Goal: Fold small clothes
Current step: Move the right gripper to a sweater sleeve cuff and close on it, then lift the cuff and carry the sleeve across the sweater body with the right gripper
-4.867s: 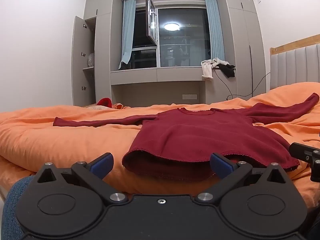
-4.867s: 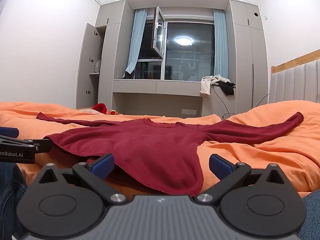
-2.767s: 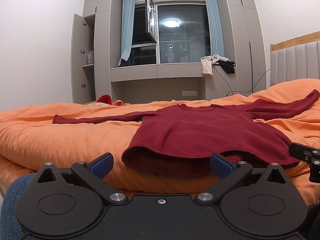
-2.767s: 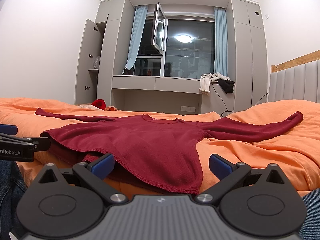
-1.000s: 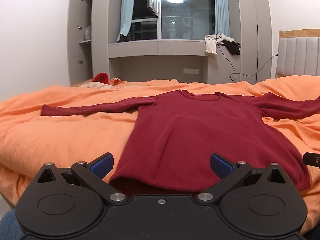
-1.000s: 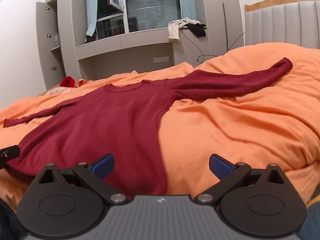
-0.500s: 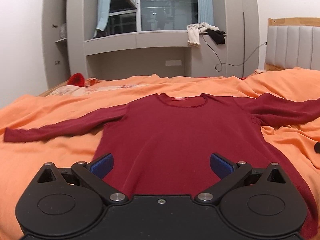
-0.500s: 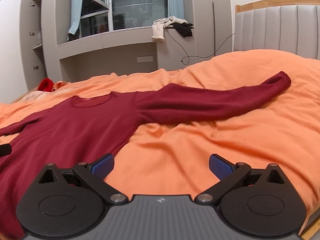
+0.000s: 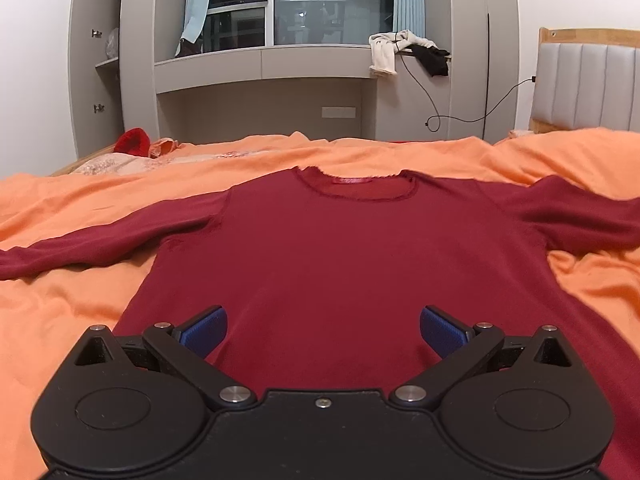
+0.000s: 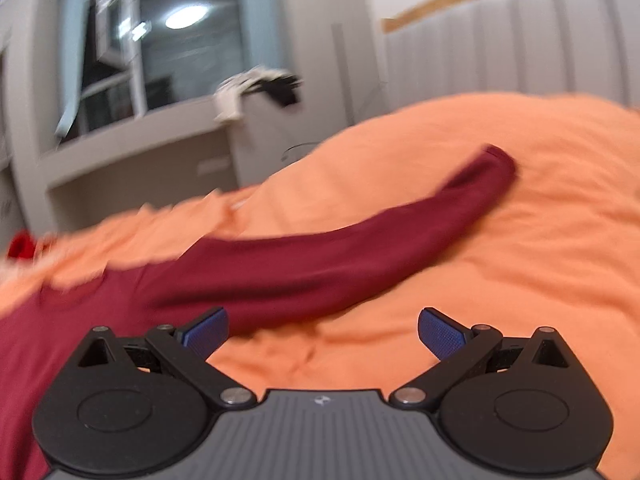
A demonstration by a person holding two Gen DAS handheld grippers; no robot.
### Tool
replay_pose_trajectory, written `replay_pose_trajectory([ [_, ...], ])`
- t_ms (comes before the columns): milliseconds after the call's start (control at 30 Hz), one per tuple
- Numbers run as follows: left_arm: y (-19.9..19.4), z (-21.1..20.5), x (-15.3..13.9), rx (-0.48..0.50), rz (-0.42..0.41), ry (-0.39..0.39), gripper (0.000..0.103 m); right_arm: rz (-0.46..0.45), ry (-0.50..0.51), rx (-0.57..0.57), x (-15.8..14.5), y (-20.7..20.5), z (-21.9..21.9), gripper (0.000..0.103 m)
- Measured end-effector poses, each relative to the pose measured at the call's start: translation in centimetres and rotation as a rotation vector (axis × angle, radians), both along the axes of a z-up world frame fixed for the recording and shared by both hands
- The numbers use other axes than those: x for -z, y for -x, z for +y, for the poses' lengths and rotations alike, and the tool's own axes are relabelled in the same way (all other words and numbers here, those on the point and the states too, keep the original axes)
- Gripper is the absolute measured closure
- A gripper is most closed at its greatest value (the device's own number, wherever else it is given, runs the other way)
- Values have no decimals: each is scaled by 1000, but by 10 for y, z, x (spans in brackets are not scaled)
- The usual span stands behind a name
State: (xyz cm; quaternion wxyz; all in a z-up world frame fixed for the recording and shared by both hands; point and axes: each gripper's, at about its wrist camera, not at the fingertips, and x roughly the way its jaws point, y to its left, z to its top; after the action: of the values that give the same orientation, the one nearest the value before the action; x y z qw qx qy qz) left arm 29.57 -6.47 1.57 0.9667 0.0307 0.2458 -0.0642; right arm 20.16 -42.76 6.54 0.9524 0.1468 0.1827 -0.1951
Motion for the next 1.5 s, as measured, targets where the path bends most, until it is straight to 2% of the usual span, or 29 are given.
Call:
replay_pose_trajectory([
  [167, 0, 5, 4, -5, 15, 14, 1, -54, -38, 40, 1, -3, -47, 0],
  [267, 0, 6, 4, -8, 8, 23, 1, 8, 17, 35, -4, -20, -70, 0],
  [367, -1, 5, 6, -10, 15, 20, 1, 57, 56, 79, -11, -36, -92, 0],
  [433, 0, 3, 8, -6, 17, 13, 1, 25, 27, 108, -13, -37, -105, 0],
  [533, -1, 1, 10, 1, 21, -4, 1, -5, -90, 158, -7, -46, -133, 5],
  [600, -1, 0, 10, 4, 21, -9, 1, -41, -123, 217, -1, -50, -145, 20],
  [667, -3, 1, 9, 4, 22, -7, 1, -70, -129, 250, 3, -56, -153, 25],
  [733, -3, 0, 9, 4, 25, -6, 1, -99, -121, 272, 5, -61, -155, 40],
  [800, -3, 1, 8, 4, 28, 0, 1, -99, -110, 281, 4, -67, -158, 85],
  [900, -4, 4, 6, 2, 27, 13, 1, -106, -110, 282, -2, -71, -154, 94],
  [1000, -4, 8, 1, -6, 20, 29, 1, -147, -76, 239, -19, -71, -135, 94],
  [1133, -4, 15, -7, -51, 6, 16, 1, -208, -24, 110, -56, -73, -88, 94],
  [1233, -5, 26, -16, -100, -10, 21, 1, -263, 19, -28, -87, -81, -42, 94],
  [1367, -5, 51, -28, -169, -16, 82, 1, -305, 135, -232, -118, -94, 36, 95],
  [1500, -7, 78, -39, -232, -26, 141, 1, -305, 279, -407, -125, -107, 115, 95],
])
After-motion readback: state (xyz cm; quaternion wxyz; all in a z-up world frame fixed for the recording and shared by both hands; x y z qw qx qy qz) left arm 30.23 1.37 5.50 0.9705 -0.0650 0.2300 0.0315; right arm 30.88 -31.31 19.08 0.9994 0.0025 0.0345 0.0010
